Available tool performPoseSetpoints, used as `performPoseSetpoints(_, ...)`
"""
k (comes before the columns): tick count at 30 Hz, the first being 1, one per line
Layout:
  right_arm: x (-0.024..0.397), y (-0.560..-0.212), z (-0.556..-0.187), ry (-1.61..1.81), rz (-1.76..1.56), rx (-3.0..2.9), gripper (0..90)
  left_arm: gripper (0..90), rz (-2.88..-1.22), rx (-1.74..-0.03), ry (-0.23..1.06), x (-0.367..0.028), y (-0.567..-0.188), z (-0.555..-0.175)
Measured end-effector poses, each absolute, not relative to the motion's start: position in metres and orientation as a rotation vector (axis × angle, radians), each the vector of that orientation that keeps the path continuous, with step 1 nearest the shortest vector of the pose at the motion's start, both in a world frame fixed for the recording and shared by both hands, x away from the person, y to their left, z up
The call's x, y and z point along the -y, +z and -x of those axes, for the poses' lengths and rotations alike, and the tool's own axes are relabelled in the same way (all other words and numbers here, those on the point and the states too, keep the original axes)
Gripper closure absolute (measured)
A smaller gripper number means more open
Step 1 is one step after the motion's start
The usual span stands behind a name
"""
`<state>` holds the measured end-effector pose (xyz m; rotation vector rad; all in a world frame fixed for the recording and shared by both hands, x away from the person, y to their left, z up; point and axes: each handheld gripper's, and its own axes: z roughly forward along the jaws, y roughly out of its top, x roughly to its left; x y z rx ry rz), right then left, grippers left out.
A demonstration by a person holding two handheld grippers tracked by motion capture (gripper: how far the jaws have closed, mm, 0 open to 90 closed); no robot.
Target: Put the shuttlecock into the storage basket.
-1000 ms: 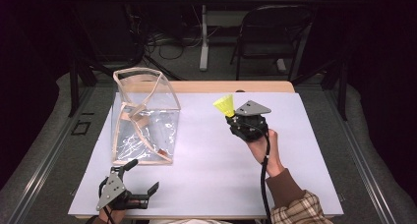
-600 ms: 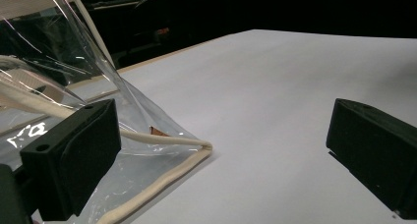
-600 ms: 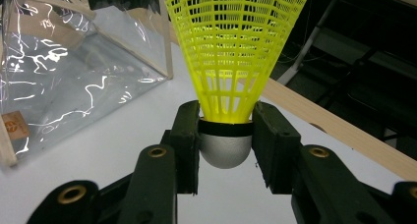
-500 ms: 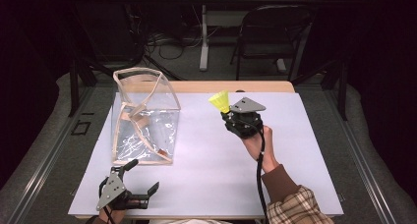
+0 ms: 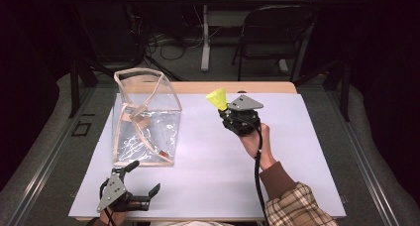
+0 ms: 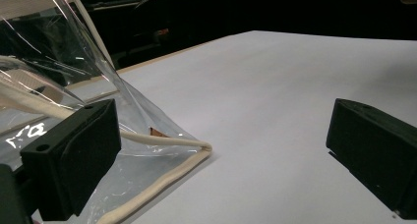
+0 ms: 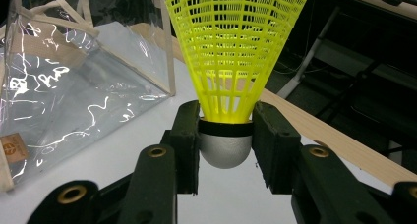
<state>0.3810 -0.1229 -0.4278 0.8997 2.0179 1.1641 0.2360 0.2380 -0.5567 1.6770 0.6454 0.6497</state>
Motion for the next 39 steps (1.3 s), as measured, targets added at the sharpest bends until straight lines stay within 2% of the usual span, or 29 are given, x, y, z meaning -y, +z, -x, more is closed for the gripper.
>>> performPoseSetpoints(39, 0.094, -0.418, -0.410, 1.215, -0.850, -2.004, 64.6, 0.0, -1.675, -0.643, 0.645, -0.238, -0.556, -0.235)
